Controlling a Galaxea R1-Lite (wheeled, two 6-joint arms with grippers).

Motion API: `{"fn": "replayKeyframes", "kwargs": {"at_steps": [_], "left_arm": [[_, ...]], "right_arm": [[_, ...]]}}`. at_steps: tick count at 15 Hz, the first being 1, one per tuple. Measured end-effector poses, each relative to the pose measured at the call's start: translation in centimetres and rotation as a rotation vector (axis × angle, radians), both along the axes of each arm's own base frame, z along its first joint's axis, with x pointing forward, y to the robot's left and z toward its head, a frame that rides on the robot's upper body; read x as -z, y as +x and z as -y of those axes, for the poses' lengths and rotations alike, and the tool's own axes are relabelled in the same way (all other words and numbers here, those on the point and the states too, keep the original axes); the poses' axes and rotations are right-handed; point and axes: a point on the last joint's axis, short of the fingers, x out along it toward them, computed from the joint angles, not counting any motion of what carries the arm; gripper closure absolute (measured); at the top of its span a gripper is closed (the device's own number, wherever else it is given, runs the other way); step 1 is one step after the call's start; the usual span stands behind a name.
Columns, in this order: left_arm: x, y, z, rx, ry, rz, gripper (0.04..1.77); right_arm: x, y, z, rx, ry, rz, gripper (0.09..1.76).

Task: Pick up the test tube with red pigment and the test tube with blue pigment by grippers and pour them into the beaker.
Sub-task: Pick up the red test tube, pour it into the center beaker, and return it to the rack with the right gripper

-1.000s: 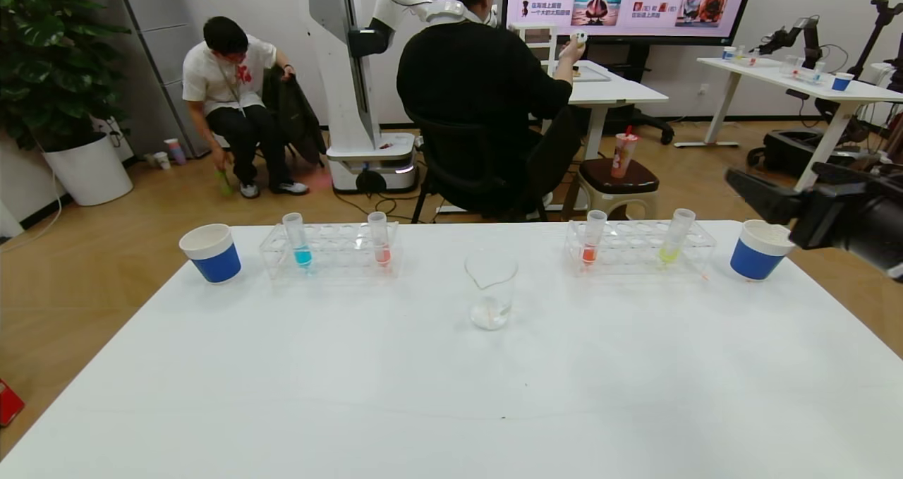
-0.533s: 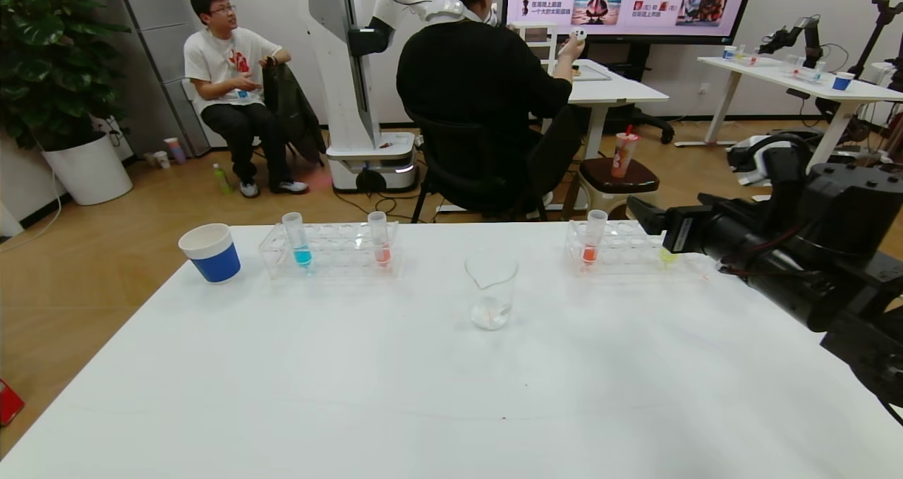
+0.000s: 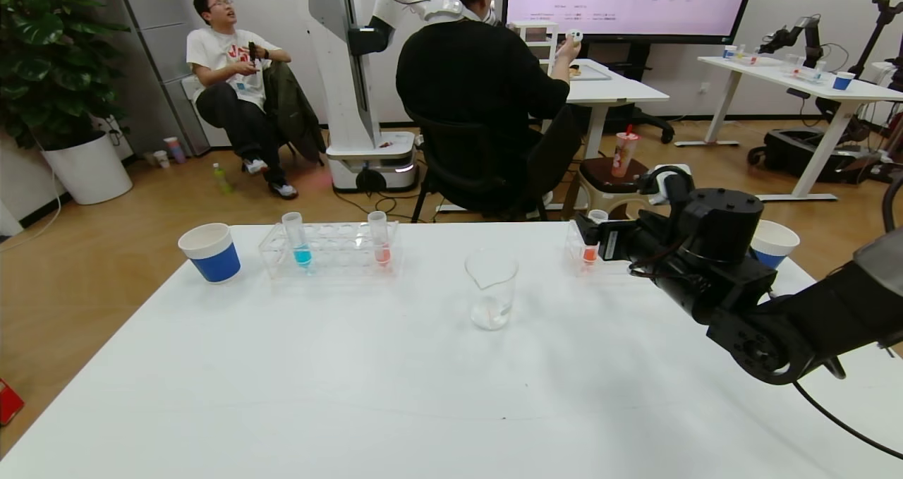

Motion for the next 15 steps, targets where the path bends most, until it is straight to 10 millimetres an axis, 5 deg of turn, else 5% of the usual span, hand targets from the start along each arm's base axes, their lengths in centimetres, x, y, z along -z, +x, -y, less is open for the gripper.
{"fn": "replayKeyframes", "kwargs": {"at_steps": [5,15], "left_arm": [[0.0,0.0,0.0,0.0,0.0,0.0,0.06],[0.0,0.0,0.0,0.0,0.0,0.0,0.06]], "right_arm": [[3.0,2.0,-0.3,0.033,-0.009,-0.019,0.11],[4.7,5.5,-0.9,0.003,-0.001,0.005,0.11]]}}
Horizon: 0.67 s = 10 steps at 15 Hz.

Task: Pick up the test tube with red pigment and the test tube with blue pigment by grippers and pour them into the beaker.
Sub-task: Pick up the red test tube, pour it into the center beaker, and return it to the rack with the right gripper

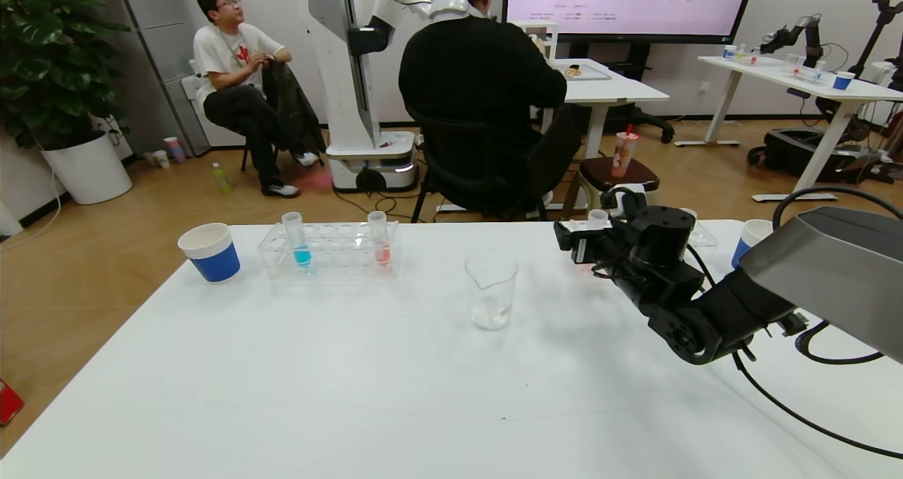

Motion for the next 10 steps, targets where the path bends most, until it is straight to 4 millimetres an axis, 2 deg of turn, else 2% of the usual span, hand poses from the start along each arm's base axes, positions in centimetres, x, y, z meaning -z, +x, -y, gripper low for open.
{"fn": "replayKeyframes", "kwargs": {"at_steps": [8,9,10], "left_arm": [[0.0,0.0,0.0,0.001,0.0,0.0,0.06],[0.0,0.0,0.0,0.0,0.0,0.0,0.06],[0.0,0.0,0.0,0.0,0.0,0.0,0.06]], "right_arm": [[0.21,0.39,0.54,-0.017,0.0,0.005,0.11],[0.12,0.39,0.61,-0.015,0.0,0.007,0.16],[0.0,0.39,0.69,-0.013,-0.001,0.011,0.35]]}}
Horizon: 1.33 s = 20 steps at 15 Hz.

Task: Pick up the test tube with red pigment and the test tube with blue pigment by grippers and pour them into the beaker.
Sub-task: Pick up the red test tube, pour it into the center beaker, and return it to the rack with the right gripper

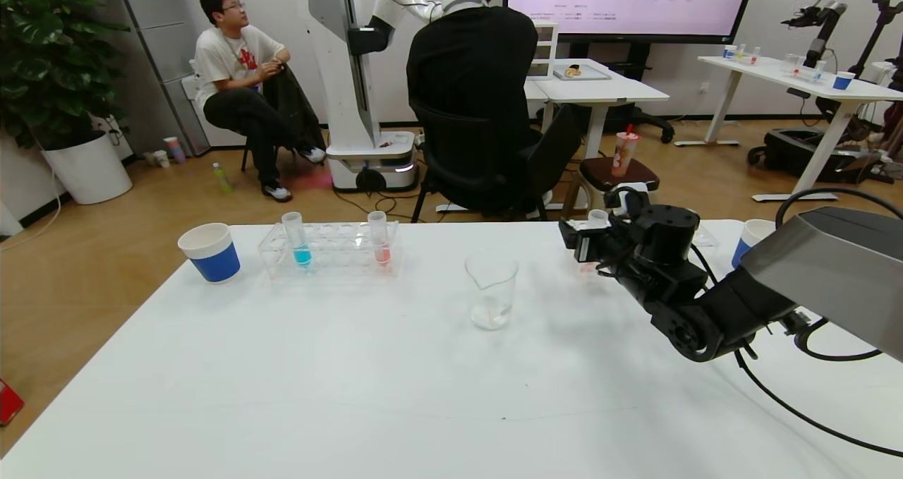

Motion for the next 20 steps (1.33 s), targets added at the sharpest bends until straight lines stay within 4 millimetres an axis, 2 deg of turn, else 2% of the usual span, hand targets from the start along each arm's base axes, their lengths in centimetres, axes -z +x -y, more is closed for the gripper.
{"fn": "replayKeyframes", "kwargs": {"at_steps": [1,2,3,4,5,6,13,17,20], "left_arm": [[0.0,0.0,0.0,0.0,0.0,0.0,0.06],[0.0,0.0,0.0,0.0,0.0,0.0,0.06],[0.0,0.0,0.0,0.0,0.0,0.0,0.06],[0.0,0.0,0.0,0.0,0.0,0.0,0.06],[0.0,0.0,0.0,0.0,0.0,0.0,0.06],[0.0,0.0,0.0,0.001,0.0,0.0,0.06],[0.0,0.0,0.0,0.0,0.0,0.0,0.06],[0.0,0.0,0.0,0.0,0.0,0.0,0.06],[0.0,0.0,0.0,0.0,0.0,0.0,0.06]], "right_arm": [[-0.1,0.0,0.1,0.002,-0.004,0.001,0.68],[-0.2,-0.1,0.2,0.006,-0.005,0.003,1.16],[-0.3,-0.1,0.3,0.008,-0.005,0.011,1.46],[-0.4,-0.3,0.2,0.005,-0.01,0.015,1.54],[-0.6,-0.3,0.2,0.005,-0.009,0.02,1.36],[-0.7,-0.3,0.1,0.003,-0.01,0.024,1.3],[-1.3,-0.3,0.1,0.001,-0.021,0.043,1.33],[-3.1,-0.7,0.1,-0.003,-0.029,0.048,1.33],[-5.2,-1.0,0.4,0.0,-0.032,0.067,1.33]]}}
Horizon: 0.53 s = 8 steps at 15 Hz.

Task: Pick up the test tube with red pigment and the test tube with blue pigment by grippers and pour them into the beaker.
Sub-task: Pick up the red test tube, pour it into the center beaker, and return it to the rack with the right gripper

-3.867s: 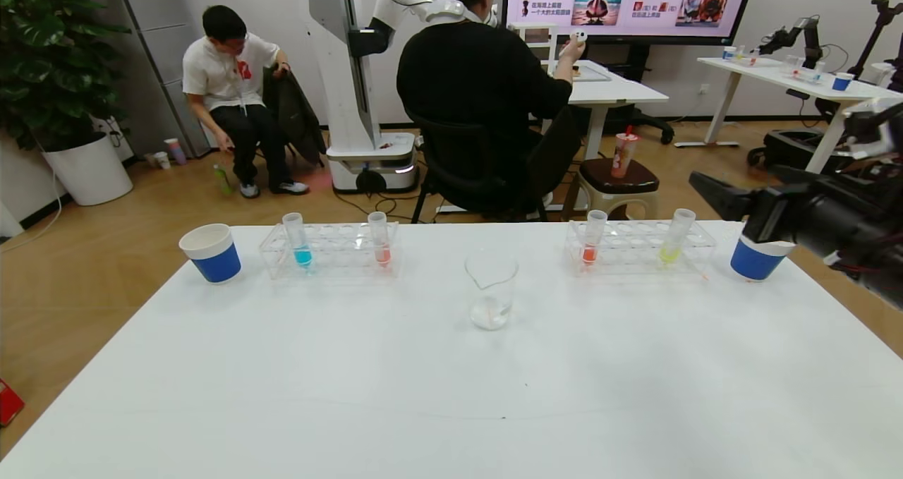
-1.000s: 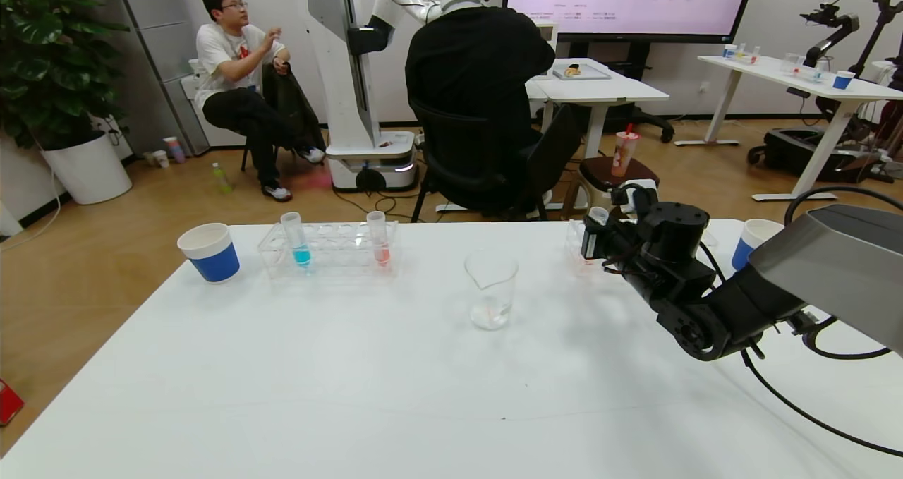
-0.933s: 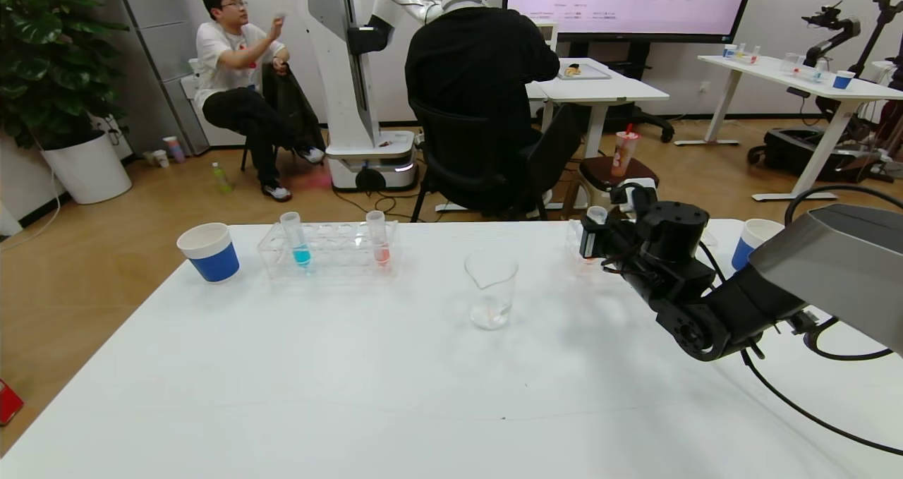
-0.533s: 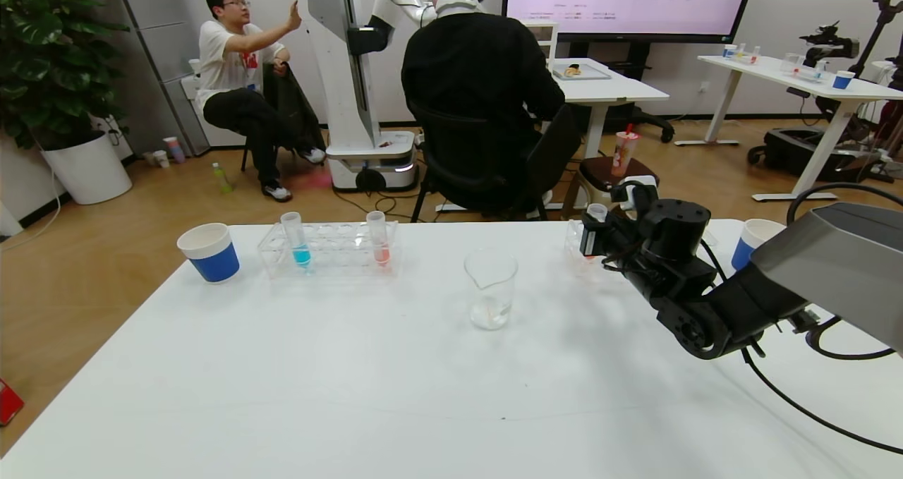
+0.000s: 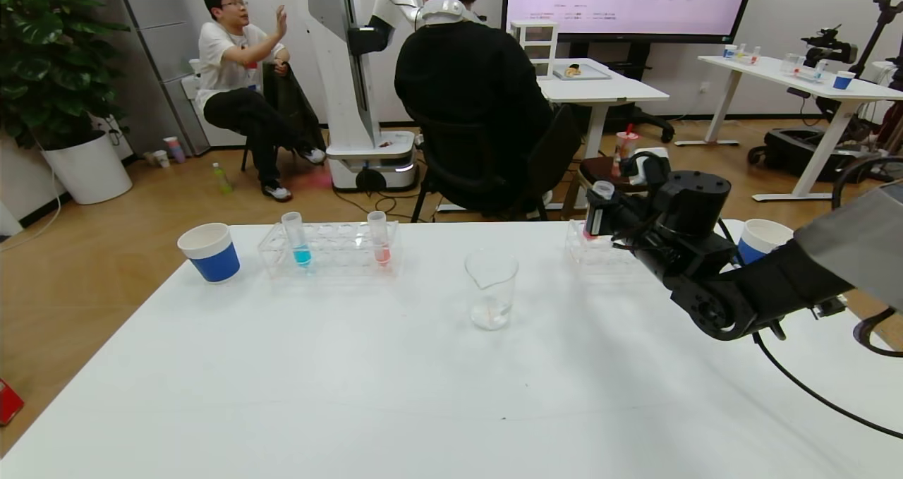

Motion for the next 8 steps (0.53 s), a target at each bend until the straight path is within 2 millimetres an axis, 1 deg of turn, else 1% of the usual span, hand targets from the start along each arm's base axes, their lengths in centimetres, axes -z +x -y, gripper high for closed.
{"fn": "replayKeyframes", "kwargs": {"at_steps": [3,8], "left_arm": [[0.0,0.0,0.0,0.0,0.001,0.0,0.06],[0.0,0.0,0.0,0.0,0.0,0.0,0.06]], "right_arm": [[-2.0,-0.4,0.1,-0.042,-0.009,0.023,1.33],[-3.3,-1.1,-0.8,-0.343,-0.062,0.078,1.33]]}}
